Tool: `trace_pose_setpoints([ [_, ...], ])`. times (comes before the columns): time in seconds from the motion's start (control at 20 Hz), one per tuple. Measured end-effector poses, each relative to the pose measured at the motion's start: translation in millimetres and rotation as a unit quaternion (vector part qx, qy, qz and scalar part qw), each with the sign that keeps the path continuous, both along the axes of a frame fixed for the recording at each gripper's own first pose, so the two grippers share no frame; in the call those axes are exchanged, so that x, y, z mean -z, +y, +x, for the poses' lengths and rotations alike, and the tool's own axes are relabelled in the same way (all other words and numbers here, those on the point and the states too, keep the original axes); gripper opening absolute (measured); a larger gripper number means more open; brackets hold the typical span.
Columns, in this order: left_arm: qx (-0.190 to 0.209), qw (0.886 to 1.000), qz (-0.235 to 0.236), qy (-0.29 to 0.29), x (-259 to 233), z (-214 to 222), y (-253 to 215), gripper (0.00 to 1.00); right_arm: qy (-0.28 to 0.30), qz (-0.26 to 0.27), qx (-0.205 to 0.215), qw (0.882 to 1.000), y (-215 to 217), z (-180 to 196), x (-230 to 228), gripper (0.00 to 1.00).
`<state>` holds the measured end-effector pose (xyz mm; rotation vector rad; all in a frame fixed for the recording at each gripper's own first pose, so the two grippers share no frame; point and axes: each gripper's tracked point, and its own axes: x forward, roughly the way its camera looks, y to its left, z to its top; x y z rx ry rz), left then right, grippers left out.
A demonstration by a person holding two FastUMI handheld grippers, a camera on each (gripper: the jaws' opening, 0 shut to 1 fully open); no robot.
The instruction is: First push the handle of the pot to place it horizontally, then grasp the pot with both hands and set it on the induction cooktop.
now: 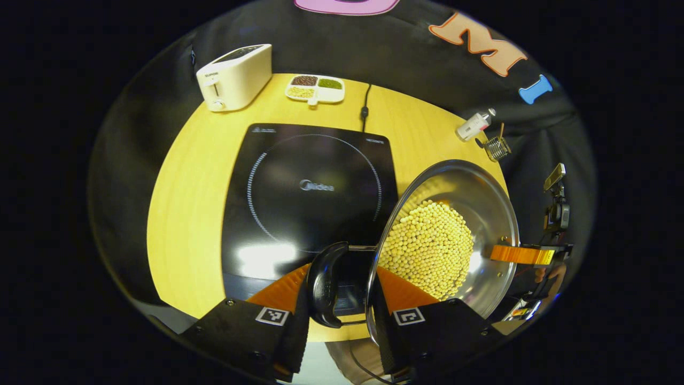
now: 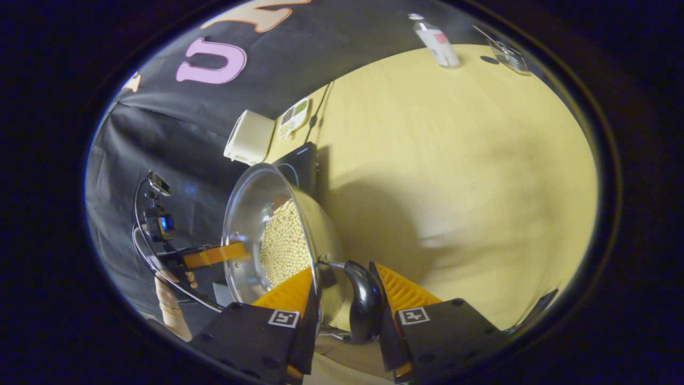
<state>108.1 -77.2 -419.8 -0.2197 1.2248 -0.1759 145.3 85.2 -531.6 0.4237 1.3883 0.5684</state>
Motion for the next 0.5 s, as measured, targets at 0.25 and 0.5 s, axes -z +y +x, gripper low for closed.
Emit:
trace_pose_setpoints([
  [0.25,0.001,1.0,0.001,-0.024,13,-6,-9,0.56,-0.034,0.009,0.027,0.999,2,7,-5,0.42],
  [0.5,0.005,0.999,0.013,-0.048,14,-3,-10,0.56,-0.055,0.008,0.052,0.997,-13,20,-13,0.41],
])
